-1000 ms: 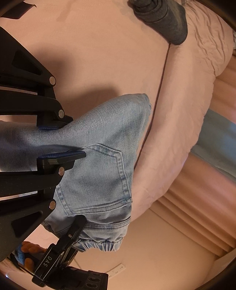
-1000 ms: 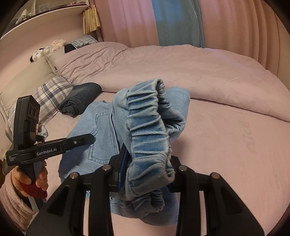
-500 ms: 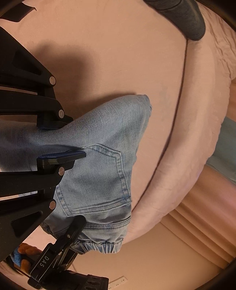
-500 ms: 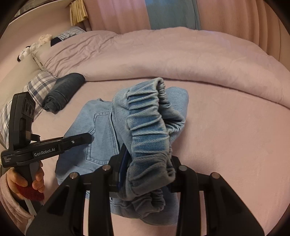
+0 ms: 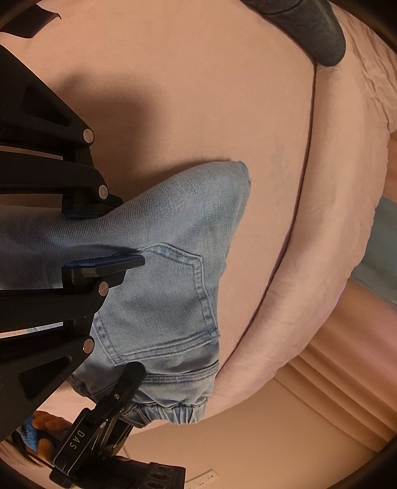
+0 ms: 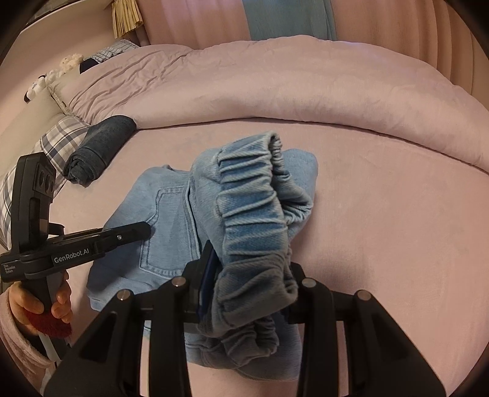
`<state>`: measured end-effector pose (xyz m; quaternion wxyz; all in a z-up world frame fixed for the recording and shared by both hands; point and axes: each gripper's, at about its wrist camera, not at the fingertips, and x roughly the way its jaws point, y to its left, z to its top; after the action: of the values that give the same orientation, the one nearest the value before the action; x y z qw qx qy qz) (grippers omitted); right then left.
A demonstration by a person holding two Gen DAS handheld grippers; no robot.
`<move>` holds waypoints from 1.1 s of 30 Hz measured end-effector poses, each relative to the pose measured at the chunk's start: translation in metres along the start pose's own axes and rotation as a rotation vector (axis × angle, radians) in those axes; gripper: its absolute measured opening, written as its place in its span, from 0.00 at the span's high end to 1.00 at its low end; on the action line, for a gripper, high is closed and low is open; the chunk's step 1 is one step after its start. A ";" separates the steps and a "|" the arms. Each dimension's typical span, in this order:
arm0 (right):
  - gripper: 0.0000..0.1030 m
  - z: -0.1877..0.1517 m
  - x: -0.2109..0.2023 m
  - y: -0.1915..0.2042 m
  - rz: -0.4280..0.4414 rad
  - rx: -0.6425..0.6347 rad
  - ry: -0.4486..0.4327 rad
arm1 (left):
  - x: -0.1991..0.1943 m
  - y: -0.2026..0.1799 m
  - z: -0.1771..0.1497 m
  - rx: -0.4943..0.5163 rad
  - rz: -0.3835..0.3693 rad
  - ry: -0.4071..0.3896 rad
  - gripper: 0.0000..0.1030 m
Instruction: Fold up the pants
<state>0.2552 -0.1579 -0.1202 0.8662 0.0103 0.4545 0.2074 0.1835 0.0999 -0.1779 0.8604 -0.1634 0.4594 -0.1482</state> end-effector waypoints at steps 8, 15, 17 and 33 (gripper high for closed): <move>0.63 -0.002 0.010 -0.003 -0.016 0.020 0.023 | 0.002 -0.004 0.002 0.014 0.027 0.010 0.85; 0.61 -0.003 0.016 -0.003 -0.035 0.022 0.041 | 0.003 -0.005 0.004 0.027 0.038 0.019 0.84; 0.61 -0.003 0.017 -0.004 -0.038 0.027 0.045 | 0.003 -0.005 0.004 0.028 0.041 0.020 0.84; 0.50 -0.004 0.023 -0.007 -0.087 0.043 0.066 | 0.006 -0.016 0.005 0.060 0.130 0.031 0.75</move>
<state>0.2660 -0.1566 -0.1418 0.8584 0.0023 0.4874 0.1602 0.1890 0.0838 -0.1734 0.8655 -0.1049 0.4778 -0.1081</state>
